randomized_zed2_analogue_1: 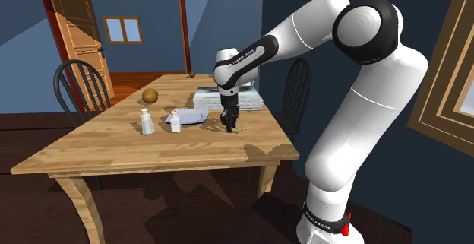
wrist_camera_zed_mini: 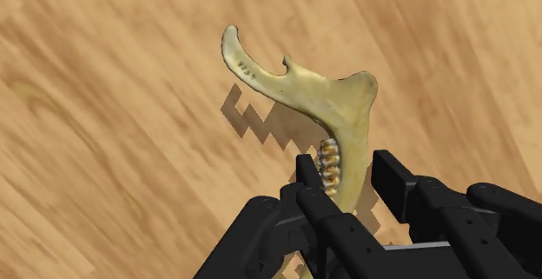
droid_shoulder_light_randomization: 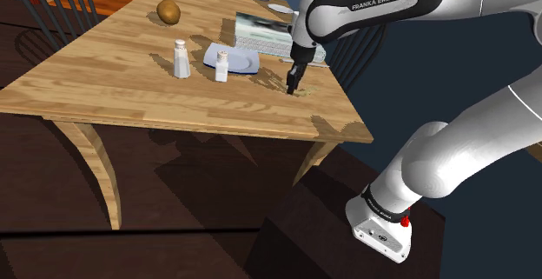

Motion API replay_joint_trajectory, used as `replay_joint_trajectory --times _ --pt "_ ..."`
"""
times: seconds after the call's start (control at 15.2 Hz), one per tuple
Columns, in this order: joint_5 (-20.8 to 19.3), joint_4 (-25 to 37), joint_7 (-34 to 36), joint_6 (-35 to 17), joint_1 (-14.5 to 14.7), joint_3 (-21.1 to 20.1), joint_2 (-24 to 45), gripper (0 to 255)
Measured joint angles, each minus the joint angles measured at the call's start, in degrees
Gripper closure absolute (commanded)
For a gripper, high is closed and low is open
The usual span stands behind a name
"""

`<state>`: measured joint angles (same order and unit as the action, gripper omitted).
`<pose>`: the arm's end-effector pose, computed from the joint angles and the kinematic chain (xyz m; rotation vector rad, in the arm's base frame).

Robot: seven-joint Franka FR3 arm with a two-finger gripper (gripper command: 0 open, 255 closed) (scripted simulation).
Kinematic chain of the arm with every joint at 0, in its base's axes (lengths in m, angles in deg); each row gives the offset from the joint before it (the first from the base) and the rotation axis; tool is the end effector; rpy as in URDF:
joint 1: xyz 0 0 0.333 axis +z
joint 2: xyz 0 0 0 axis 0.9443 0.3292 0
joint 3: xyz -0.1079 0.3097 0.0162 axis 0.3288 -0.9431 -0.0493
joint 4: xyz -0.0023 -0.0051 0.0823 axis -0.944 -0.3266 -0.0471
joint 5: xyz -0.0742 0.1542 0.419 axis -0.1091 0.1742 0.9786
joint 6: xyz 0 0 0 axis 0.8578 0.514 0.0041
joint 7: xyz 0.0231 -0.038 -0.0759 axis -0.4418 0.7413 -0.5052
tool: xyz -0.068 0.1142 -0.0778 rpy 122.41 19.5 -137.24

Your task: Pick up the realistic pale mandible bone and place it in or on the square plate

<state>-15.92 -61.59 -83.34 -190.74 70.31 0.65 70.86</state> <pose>0.4933 -0.0382 0.3570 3.0819 0.3803 -0.0556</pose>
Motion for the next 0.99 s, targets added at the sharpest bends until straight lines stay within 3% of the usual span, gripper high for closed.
replay_joint_trajectory --times 0.46,0.99 --pt "-0.5 0.1 -0.1 -0.1 -0.3 0.2 0.1 255" --pt "-0.4 4.1 -0.3 6.2 -0.3 0.2 -1.8 255"
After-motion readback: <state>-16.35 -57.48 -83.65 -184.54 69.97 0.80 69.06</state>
